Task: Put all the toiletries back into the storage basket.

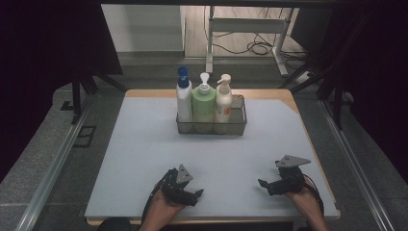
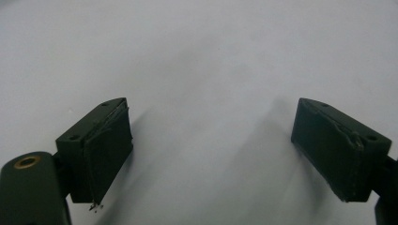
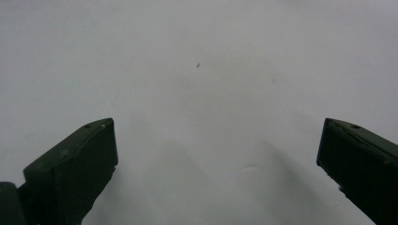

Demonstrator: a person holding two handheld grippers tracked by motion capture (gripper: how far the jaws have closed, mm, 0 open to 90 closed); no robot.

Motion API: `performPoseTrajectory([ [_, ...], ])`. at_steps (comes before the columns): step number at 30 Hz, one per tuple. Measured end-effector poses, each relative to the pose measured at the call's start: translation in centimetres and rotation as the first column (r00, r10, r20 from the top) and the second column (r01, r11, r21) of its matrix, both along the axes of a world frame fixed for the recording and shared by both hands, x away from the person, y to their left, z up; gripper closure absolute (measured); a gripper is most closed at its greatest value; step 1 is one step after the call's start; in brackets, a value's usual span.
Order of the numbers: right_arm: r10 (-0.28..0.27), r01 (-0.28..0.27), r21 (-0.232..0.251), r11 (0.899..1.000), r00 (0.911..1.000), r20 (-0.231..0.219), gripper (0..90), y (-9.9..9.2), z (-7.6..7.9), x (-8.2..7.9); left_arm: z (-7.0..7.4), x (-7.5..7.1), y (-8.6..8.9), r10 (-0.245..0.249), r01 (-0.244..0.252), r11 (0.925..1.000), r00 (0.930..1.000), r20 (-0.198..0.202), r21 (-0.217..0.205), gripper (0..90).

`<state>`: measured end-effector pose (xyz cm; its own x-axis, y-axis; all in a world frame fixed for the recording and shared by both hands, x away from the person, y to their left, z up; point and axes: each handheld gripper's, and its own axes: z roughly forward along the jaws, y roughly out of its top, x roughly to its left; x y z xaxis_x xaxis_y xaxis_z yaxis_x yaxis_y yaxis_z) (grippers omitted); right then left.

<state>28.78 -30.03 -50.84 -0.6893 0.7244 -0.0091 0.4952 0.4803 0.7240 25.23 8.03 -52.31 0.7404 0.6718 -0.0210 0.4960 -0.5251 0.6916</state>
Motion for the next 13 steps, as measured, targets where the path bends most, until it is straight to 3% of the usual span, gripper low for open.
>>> performPoseTrajectory([
  [5,0.0,-0.001,-0.03,1.0,0.9989,-0.047,0.0,0.1,-1.2,-0.3,0.0,0.0,0.0,0.0,0.0,1.0,1.0,0.001,0.0,12.6],
  [13,-0.003,0.002,-0.031,1.0,0.9992,-0.039,0.0,0.1,-1.3,-0.5,0.0,0.0,0.0,0.001,-0.001,1.0,1.0,-0.004,-0.001,12.4],
])
